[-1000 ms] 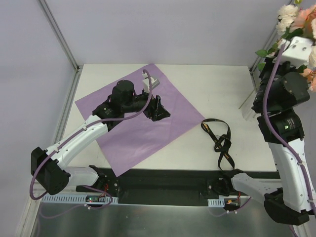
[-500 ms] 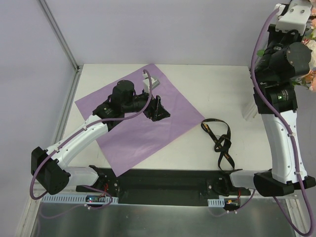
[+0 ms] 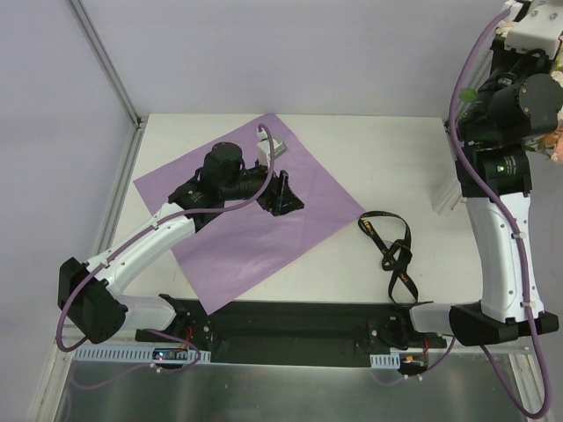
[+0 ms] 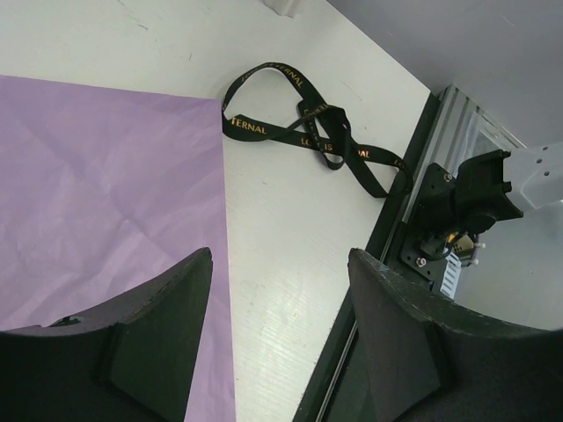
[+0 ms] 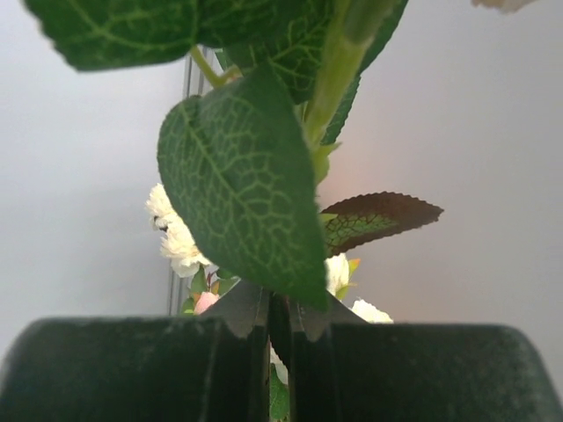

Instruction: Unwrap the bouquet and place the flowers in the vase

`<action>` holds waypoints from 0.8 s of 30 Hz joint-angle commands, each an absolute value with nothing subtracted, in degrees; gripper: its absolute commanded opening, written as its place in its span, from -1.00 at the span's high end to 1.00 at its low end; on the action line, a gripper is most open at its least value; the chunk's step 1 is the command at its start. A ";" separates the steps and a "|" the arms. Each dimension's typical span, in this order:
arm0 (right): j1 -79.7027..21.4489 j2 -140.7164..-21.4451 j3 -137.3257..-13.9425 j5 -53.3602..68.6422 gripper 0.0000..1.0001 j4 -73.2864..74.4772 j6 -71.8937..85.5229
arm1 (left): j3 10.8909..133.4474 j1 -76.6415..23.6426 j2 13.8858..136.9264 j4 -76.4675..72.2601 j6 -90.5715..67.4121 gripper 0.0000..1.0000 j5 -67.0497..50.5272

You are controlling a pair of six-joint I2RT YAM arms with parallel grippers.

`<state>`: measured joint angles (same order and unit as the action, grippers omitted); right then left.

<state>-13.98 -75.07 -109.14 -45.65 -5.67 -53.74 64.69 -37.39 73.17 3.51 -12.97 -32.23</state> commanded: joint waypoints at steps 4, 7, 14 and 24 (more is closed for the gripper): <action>-11.16 -72.95 -103.54 -45.79 0.99 -8.53 -49.22 | 67.24 -36.83 73.30 3.60 -11.51 -0.25 -31.11; -10.37 -72.60 -101.08 -46.23 0.99 -8.53 -47.90 | 67.24 -36.83 73.56 3.69 -11.51 -0.25 -31.20; -8.26 -70.58 -93.61 -46.06 0.99 -8.44 -43.16 | 67.24 -36.83 73.56 3.78 -11.34 -0.25 -31.03; -2.47 -67.68 -83.77 -43.34 0.99 -8.17 -35.07 | 67.24 -36.83 73.13 3.78 -11.34 -0.25 -30.76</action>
